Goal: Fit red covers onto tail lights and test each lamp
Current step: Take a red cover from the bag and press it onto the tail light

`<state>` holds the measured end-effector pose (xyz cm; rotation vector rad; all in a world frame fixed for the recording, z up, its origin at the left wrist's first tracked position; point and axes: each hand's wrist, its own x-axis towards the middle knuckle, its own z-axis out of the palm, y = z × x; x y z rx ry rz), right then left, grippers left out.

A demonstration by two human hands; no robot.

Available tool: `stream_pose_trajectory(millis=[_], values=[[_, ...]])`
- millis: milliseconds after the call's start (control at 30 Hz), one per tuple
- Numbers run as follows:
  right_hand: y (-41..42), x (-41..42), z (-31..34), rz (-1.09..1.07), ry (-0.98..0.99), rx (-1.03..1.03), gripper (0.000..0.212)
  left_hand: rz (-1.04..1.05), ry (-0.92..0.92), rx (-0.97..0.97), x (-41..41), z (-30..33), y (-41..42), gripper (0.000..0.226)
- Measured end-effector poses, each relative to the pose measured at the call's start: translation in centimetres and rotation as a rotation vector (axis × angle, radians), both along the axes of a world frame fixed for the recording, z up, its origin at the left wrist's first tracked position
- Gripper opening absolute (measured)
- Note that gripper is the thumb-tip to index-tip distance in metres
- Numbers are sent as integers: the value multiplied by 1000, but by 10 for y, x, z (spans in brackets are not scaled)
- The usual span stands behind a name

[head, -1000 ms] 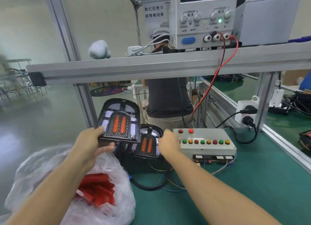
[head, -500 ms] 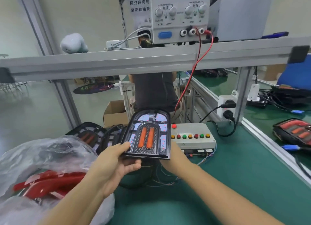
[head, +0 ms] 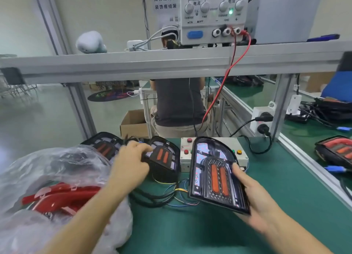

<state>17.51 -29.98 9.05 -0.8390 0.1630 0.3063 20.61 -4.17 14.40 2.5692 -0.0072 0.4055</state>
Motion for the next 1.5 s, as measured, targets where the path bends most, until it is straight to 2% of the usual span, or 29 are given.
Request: stream_pose_trajectory(millis=[67, 133, 200, 233, 300, 367, 433, 500, 667, 767, 900, 1033, 1100, 1200, 1267, 1333, 1433, 1500], values=[[-3, -4, 3, 4, 1, 25, 37, -91, 138, 262, 16, 7, 16, 47], [-11, -9, 8, 0, -8, 74, 36, -295, 280, 431, 18, 4, 23, 52], [-23, -16, 11, 9, -6, 116, 33, -424, 344, 570, 13, -8, 28, 55], [-28, -19, 11, -2, -4, 138, 40, -447, 337, 622, 11, -15, 29, 56], [-42, -24, 7, -15, 33, 168, 69, -445, 329, 714, 7, -29, 27, 55], [-49, -29, 4, -3, 52, 143, 71, -384, 263, 843, 7, -38, 21, 47], [-52, -33, 0, 16, 76, 77, 61, -266, 153, 956, 9, -40, 18, 42], [-53, -34, -5, 31, 85, 10, 42, -155, 74, 920, 5, -39, 17, 45], [-48, -29, -16, 36, 109, -75, 36, -122, -219, 717, -27, -33, 32, 43], [-36, -24, -21, 69, 110, -87, 36, -58, -188, 626, -32, -36, 46, 40], [-19, -16, -23, 88, 111, -124, 34, 94, -153, 631, -6, -24, 63, 20], [-13, -14, -19, 82, 83, -126, 35, 197, -176, 545, 21, -4, 78, 26], [-20, -15, -18, 67, 67, -138, 37, 153, -262, 468, 20, 8, 76, 25], [-40, -17, -17, 17, 82, -201, 36, 25, -617, 488, -6, 20, 65, 11], [-55, -21, -14, -22, 104, -240, 35, -35, -762, 558, -31, 23, 58, 31], [-70, -26, -12, -72, 124, -277, 35, -69, -831, 603, -50, 20, 51, 37], [-89, -34, -11, -150, 135, -337, 36, -266, -733, 718, -65, 2, 38, 29], [-99, -39, -13, -170, 140, -383, 36, -446, -496, 831, -67, -12, 33, 28]])
